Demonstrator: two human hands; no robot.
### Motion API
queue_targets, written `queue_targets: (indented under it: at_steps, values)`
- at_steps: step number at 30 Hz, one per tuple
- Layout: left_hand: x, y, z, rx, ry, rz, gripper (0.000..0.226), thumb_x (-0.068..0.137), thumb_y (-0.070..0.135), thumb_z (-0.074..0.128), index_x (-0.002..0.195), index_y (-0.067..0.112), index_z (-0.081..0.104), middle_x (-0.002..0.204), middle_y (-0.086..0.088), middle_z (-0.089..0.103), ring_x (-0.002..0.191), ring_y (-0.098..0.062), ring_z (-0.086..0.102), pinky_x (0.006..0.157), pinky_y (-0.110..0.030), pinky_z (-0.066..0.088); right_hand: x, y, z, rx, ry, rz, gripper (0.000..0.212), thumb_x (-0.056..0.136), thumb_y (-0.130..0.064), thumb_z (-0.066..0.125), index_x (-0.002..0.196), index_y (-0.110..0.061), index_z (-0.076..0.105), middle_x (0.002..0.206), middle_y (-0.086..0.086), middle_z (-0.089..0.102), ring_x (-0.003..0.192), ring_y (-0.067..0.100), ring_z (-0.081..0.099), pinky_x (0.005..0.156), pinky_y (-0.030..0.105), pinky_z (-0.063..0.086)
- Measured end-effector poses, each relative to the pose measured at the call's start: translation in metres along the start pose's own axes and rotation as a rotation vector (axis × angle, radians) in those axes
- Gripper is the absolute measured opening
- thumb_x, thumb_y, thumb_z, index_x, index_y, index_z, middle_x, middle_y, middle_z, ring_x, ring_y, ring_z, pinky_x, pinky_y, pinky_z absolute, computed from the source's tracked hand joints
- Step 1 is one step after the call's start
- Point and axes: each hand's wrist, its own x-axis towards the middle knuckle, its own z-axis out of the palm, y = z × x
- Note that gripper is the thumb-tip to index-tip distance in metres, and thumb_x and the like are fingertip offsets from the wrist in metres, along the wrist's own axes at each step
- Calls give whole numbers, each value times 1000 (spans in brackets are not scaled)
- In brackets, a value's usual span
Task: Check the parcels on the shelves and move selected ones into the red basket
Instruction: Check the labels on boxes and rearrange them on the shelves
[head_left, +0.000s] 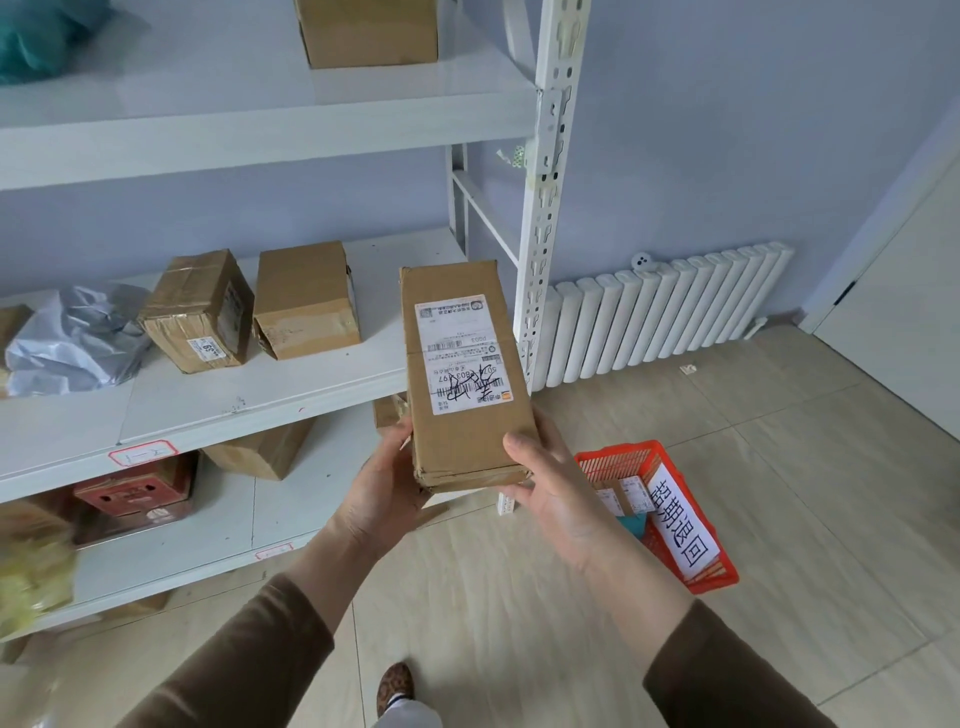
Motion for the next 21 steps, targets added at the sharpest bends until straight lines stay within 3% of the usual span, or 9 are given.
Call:
queue_targets:
  at_steps: [2,5,8,12,16,17,19,21]
  values:
    - [1,3,-1,52,-45,4,59,102,66,42,146,32,60,147,-1,64,134,-21,60,112,-44,44,5,3,-6,-66,37,-32,86,79,-41,80,154,-37,38,143,-5,63,129,17,64,110,51,50]
    - [3,1,1,104,-115,-43,81,81,84,55,153,48,46,155,12,56,144,-14,51,123,-48,32,17,5,-12,-140,108,-50,92,74,-45,85,152,-36,37,143,-7,61,128,16,64,113,51,48]
    - [9,-3,6,171,-156,-73,84,79,76,69,154,57,37,155,18,54,143,-12,51,122,-48,34,31,1,-14,-81,196,-11,80,72,-45,83,139,-30,43,138,-5,63,121,14,68,110,51,51]
    - [36,1,11,116,-38,-47,86,75,59,80,153,52,43,147,14,61,137,-17,58,119,-42,40,64,-11,-9,-113,272,89,77,63,-61,80,125,-27,50,128,1,67,117,17,67,107,53,52]
    - [88,24,4,95,57,-34,115,63,64,88,161,41,31,155,4,53,143,-25,50,125,-48,33,121,-24,-2,-115,242,182,51,84,-54,75,121,-24,56,121,-1,70,111,13,65,105,45,49]
    - [106,29,0,93,87,-39,117,64,63,88,162,36,30,155,-1,52,142,-26,50,124,-48,35,136,-28,0,-118,236,197,41,91,-50,71,119,-24,58,115,-4,71,105,9,66,95,37,51]
    - [145,43,-9,93,138,-53,98,79,54,82,157,21,34,144,-5,59,131,-27,58,109,-40,49,171,-36,5,-139,244,206,23,97,-44,67,110,-25,65,101,-8,73,95,6,67,80,27,49]
    - [183,58,-16,90,163,-57,67,94,43,73,149,17,43,129,-2,64,118,-24,63,88,-32,52,208,-41,9,-145,264,218,14,98,-41,66,100,-27,69,97,-8,72,93,7,67,88,30,51]
